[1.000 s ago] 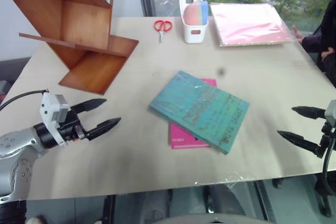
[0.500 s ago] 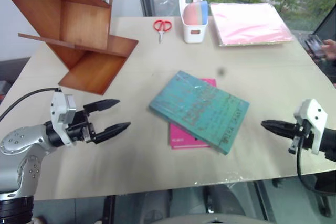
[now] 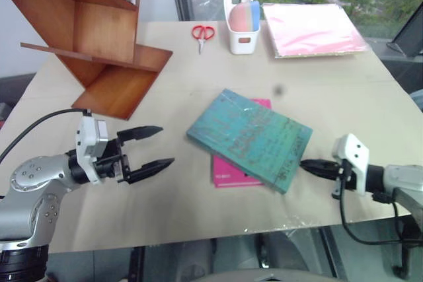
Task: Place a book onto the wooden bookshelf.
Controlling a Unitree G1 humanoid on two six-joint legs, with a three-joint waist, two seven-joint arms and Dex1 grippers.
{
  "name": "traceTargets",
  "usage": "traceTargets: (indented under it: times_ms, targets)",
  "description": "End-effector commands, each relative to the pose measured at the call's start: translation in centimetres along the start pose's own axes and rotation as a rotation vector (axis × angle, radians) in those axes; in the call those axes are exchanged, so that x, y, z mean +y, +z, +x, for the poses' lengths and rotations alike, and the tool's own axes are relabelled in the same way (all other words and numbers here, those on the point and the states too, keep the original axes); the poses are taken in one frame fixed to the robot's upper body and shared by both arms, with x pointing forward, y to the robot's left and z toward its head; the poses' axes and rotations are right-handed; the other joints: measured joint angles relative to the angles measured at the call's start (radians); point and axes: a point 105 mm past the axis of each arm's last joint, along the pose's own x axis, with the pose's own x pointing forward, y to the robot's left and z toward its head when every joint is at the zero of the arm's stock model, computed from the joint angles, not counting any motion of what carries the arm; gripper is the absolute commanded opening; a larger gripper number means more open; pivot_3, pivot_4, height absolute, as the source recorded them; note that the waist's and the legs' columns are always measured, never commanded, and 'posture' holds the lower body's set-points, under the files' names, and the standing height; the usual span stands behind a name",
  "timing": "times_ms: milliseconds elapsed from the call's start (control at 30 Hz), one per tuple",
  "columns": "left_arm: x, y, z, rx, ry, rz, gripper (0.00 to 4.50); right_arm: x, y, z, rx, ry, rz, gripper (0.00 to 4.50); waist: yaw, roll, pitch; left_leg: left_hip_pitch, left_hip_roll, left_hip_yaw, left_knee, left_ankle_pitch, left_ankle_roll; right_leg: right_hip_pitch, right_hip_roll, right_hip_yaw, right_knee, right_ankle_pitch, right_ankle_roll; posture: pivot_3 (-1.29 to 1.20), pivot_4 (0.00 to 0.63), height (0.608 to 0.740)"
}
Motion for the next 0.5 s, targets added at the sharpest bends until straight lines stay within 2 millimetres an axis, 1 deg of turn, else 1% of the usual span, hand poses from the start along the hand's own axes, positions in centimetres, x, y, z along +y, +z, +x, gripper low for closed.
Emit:
traceTargets:
  times_ms: [33,133,233,400,467,500]
  targets:
    - [-0.4,0.5,0.2,-0.013,-0.006,0.026,4.50,1.7,1.8,1.0,-0.067,0.104,-0.018,0.03,0.001,0.000,0.000,0.000,0.000,0.000,0.000,0.000,0.000,0.000,0.000,0.000,0.000,0.000,0.000,0.00,0.150,0.740]
    - [-0.5,0.3,0.4,-0.011,-0.006,0.016,4.50,2.8,2.1,1.7,-0.069,0.185,-0.031,0.03,0.002,0.000,0.000,0.000,0.000,0.000,0.000,0.000,0.000,0.000,0.000,0.000,0.000,0.000,0.000,0.00,0.150,0.740]
    - [-0.5,-0.1,0.5,-0.006,0.005,-0.002,4.50,3.1,2.4,2.6,-0.088,0.230,-0.047,0.03,0.001,0.000,0.000,0.000,0.000,0.000,0.000,0.000,0.000,0.000,0.000,0.000,0.000,0.000,0.000,0.00,0.150,0.740]
    - [-0.6,-1.0,0.5,0.017,0.040,-0.046,4.50,2.8,2.0,4.1,-0.111,0.283,-0.059,0.03,0.000,0.000,0.000,0.000,0.000,0.000,0.001,0.000,0.000,0.000,0.000,0.000,0.001,0.000,0.000,0.00,0.150,0.740]
    - [-0.9,-1.6,0.7,0.027,0.062,-0.109,4.50,2.6,1.6,4.5,-0.116,0.300,-0.066,0.03,0.000,0.000,0.000,0.000,0.000,0.000,0.001,0.000,0.000,0.000,0.000,0.000,0.000,0.000,0.000,0.00,0.150,0.740]
    - [-1.1,-2.1,0.7,0.043,0.072,-0.179,4.50,2.3,1.3,4.4,-0.116,0.298,-0.072,0.03,0.001,0.000,0.000,0.000,0.000,0.000,0.001,0.000,0.000,0.000,0.000,0.000,0.000,0.000,0.000,0.00,0.150,0.740]
